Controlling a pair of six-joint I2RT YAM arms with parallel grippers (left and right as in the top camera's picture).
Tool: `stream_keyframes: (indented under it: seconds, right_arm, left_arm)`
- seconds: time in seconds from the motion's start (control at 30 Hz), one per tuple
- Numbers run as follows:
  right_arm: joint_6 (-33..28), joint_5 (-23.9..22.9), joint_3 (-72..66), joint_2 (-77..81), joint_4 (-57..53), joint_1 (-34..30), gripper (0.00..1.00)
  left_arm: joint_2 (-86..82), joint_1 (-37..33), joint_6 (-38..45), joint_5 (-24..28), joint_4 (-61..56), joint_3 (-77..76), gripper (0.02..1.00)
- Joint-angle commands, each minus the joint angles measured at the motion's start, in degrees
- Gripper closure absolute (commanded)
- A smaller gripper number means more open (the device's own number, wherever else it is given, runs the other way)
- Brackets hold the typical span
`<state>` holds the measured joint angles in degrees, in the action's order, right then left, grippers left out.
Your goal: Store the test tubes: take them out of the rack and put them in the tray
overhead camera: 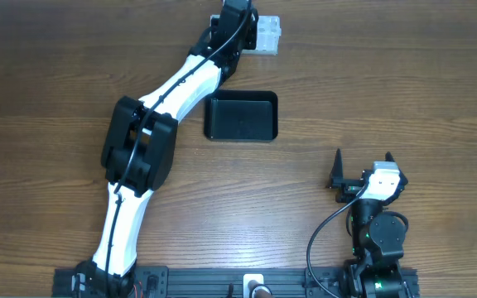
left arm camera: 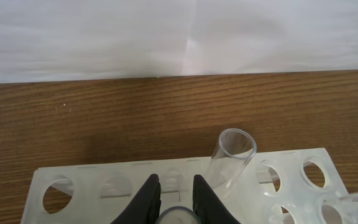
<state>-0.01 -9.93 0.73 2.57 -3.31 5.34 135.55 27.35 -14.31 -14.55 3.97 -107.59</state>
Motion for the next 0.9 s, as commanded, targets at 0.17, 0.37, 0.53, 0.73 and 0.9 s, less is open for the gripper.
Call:
stream_keyframes:
  seconds: [0.17,0.37,0.53,0.73,0.9]
  right_arm:
    - [0.15,0.24,-0.46,-0.26,-0.09,0.33,0.009]
    - [0.15,0.24,-0.46,-0.26,-0.09,0.33,0.007]
    - [0.15,0.24,-0.46,-0.26,-0.09,0.33,0.007]
    - [0.13,0.24,-0.46,-0.26,-0.09,0.33,0.009]
    - [0.15,0.24,-0.46,-0.26,-0.09,0.33,0.007]
  left_arm:
    - [-0.11,0.28,0.44,0.48,-0.35,-2.40,0.866]
    - [-5.16,0.63,1.68,0.37,0.11,-2.40,0.875]
    - [-11.87,0.72,3.76,-0.13,1.40,-2.40,0.877]
    - [-19.96,1.14,5.16,-1.60,6.08,-2.40,0.890]
    - [-25.07,1.92,5.03,-1.57,13.31,-2.40,0.901]
